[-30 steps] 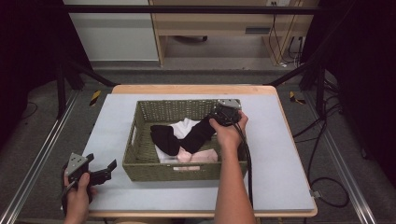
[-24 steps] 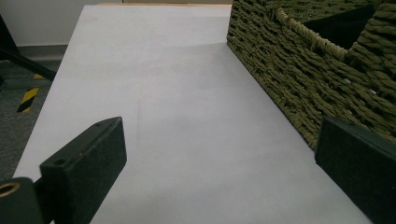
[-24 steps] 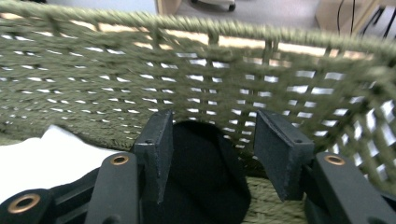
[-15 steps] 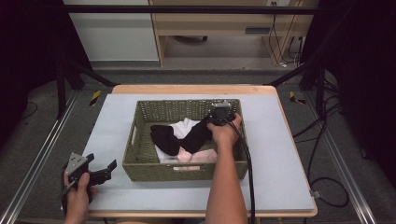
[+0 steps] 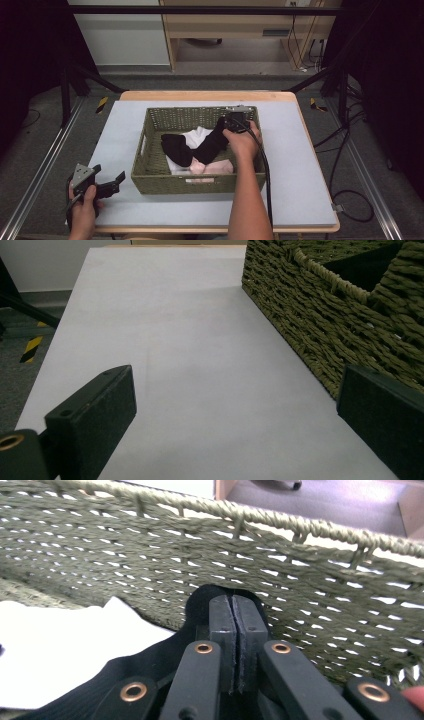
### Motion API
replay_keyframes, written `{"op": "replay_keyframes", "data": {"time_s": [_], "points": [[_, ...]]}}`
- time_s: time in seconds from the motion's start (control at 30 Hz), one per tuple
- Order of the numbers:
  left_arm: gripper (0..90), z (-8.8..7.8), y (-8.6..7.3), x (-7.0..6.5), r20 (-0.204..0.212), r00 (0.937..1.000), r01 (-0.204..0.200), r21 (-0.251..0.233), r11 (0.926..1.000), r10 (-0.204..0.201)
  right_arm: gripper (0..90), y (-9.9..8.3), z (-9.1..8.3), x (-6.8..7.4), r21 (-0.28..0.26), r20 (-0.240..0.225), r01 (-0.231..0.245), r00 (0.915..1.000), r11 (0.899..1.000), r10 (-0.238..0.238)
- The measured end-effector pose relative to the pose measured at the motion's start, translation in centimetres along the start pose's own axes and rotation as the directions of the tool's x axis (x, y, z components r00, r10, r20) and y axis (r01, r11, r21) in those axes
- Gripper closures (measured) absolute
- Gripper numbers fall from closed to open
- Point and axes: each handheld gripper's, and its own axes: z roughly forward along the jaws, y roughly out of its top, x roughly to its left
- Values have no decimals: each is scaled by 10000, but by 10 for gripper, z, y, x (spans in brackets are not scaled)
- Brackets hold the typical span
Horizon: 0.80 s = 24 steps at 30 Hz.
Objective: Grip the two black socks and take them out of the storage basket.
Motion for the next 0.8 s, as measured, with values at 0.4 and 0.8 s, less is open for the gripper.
{"op": "replay_keyframes", "data": {"time_s": [0.4,0.8], "points": [[29,0,0,-1,-35,9999,-116,20,9999,116,861,-11,-14,26,522,-2555,934,9637,9943,-772],[29,1,0,-1,19,10000,-44,34,10000,44,601,-31,7,29,2295,-2263,1321,9708,9643,-791]]}}
